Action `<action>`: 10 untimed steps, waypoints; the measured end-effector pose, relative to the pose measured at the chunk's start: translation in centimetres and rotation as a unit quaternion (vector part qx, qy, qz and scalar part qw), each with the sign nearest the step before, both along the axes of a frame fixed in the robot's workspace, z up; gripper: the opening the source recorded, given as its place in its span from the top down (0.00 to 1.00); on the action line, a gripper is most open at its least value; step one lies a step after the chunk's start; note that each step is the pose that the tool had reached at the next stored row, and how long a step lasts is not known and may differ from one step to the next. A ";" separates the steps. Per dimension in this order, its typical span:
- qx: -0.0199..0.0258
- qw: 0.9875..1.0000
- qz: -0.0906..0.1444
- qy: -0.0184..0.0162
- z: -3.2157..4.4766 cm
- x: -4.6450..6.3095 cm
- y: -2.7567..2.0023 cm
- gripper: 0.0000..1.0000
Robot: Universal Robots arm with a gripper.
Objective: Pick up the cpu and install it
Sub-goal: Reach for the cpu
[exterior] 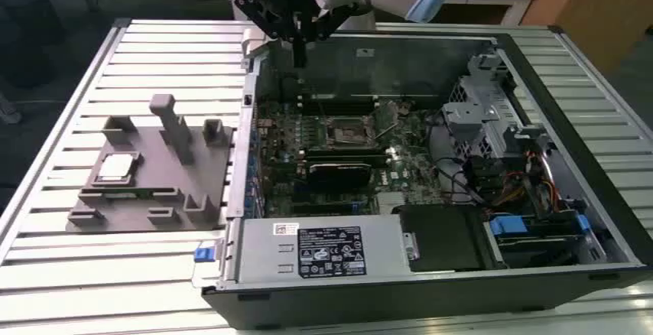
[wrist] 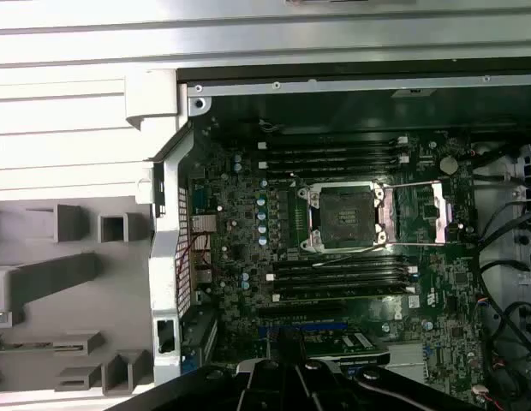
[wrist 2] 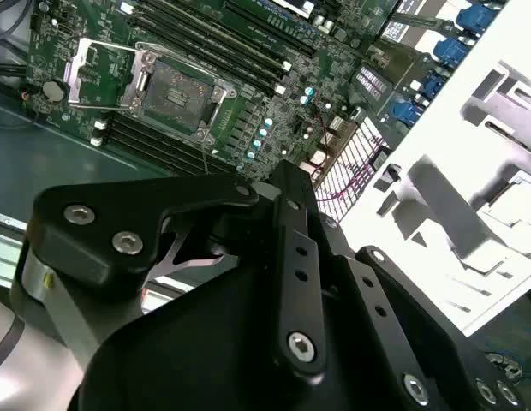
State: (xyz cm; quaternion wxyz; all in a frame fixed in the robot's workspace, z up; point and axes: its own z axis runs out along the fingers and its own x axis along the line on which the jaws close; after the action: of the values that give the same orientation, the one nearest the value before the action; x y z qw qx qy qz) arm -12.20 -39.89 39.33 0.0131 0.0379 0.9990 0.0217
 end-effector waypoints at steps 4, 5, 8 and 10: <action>0.000 1.000 0.000 0.000 0.00 0.0 0.00 0.89; 0.000 1.000 0.000 0.000 0.00 0.0 0.00 0.89; 0.000 1.000 0.000 0.000 0.01 -0.1 0.00 0.89; 0.000 1.000 0.000 0.000 0.00 -0.2 0.00 0.89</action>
State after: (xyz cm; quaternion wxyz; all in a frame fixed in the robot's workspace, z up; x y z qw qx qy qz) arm -12.44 -39.89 39.33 0.0131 0.0379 0.9990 0.0217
